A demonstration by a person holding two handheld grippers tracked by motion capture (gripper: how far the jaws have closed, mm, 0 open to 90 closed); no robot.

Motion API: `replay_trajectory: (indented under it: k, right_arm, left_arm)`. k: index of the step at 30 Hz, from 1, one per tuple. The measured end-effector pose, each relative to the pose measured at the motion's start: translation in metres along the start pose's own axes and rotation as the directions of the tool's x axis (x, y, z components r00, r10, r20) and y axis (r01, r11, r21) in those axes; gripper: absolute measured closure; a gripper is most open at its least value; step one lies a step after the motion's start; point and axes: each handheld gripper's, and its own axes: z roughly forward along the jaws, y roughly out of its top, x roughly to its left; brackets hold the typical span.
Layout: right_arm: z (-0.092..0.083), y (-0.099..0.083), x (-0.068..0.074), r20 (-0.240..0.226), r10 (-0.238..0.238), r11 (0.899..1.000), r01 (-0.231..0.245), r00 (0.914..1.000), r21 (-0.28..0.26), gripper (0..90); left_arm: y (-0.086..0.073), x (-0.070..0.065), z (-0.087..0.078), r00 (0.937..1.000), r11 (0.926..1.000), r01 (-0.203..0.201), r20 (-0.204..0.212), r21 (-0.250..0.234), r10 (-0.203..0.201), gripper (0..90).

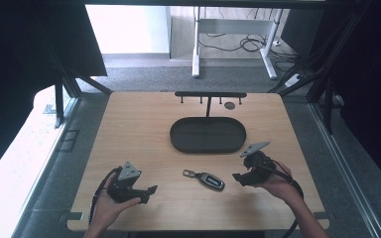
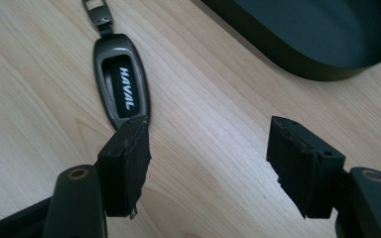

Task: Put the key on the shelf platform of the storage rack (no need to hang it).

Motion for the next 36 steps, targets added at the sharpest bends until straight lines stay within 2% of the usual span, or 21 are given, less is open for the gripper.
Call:
replay_trajectory:
  k: [8,12,21,24,36]
  right_arm:
    - [0.008,0.017,0.018,-0.019,-0.046,0.999,0.047,0.9988,0.024,34.4]
    - [0.019,0.029,0.025,-0.034,-0.071,0.996,0.073,0.9969,0.047,34.7]
    - [0.036,0.038,0.039,-0.047,-0.107,0.99,0.111,0.9932,0.091,34.9]
    - [0.045,0.039,0.045,-0.052,-0.121,0.985,0.126,0.9913,0.115,34.9]
    - [0.069,0.045,0.058,-0.08,-0.163,0.972,0.174,0.9833,0.157,34.7]
  left_arm:
    - [0.0,0.003,-0.003,1.0,1.0,0.003,-0.004,-0.009,-0.003,22.3]
    - [-0.001,0.002,-0.002,1.0,1.0,0.005,-0.001,-0.004,-0.005,22.3]
    - [-0.001,0.002,0.002,1.0,1.0,0.002,0.009,0.007,-0.002,22.3]
    - [-0.001,0.001,0.001,0.9999,1.0,0.004,0.013,0.004,-0.005,22.2]
    - [-0.001,0.0,0.002,0.9999,1.0,0.003,0.015,0.005,-0.003,22.1]
